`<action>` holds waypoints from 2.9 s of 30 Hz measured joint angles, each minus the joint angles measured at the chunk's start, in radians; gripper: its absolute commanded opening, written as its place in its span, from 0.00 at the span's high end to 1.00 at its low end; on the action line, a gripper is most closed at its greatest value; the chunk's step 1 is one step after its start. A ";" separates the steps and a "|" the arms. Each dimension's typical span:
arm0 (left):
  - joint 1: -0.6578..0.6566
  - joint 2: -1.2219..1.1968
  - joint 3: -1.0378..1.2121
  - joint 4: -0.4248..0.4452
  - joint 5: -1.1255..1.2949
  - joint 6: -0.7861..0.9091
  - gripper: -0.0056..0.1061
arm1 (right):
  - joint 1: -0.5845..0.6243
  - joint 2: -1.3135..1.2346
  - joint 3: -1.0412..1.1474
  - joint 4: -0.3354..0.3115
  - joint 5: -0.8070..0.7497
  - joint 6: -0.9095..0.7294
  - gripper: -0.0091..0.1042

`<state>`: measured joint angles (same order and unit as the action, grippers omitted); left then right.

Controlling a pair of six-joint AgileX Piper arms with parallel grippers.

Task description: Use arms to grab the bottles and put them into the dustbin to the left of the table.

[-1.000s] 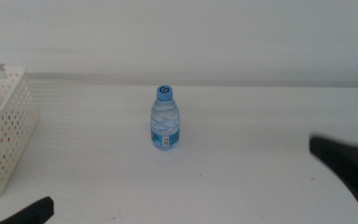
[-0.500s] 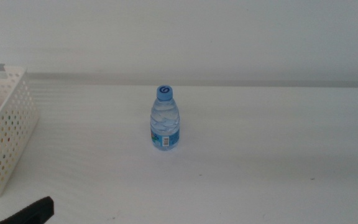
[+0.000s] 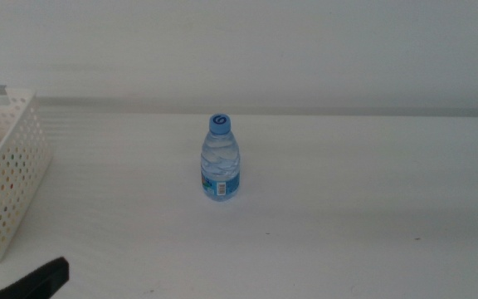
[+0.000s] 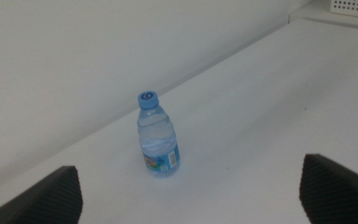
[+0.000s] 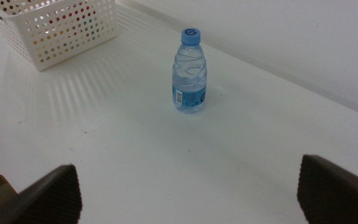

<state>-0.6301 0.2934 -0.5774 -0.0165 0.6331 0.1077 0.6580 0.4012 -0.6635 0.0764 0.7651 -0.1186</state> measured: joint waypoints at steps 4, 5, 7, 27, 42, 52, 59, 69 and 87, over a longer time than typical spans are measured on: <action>0.000 0.004 0.083 0.047 -0.183 0.000 0.11 | 0.000 0.000 0.000 0.000 0.000 0.000 0.10; 0.000 0.013 0.128 0.068 -0.295 0.000 0.11 | 0.000 0.000 0.000 0.000 0.002 0.000 0.10; 0.000 0.045 0.224 0.103 -0.536 0.000 0.11 | 0.000 0.000 0.000 0.000 0.002 0.000 0.10; 0.124 0.590 0.348 0.016 -0.999 -0.051 0.11 | 0.000 0.000 0.000 0.004 0.002 0.000 0.10; 0.124 1.233 0.347 -0.033 -1.643 -0.120 0.11 | 0.000 0.000 0.000 0.006 0.002 0.000 0.10; 0.124 1.538 0.194 -0.024 -1.821 -0.203 0.11 | 0.000 0.000 0.000 0.006 0.002 0.000 0.10; 0.124 1.600 0.048 -0.003 -1.691 -0.204 0.11 | 0.000 0.000 0.000 0.006 0.002 0.000 0.10; 0.124 1.698 -0.116 -0.001 -1.594 -0.204 0.11 | 0.000 0.000 0.000 0.006 0.002 0.000 0.10; 0.131 1.880 -0.310 -0.002 -1.546 -0.202 0.59 | 0.000 0.000 0.000 0.006 0.002 0.000 0.10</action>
<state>-0.4989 2.1738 -0.8875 -0.0187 -0.9132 -0.0945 0.6580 0.4012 -0.6635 0.0820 0.7669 -0.1186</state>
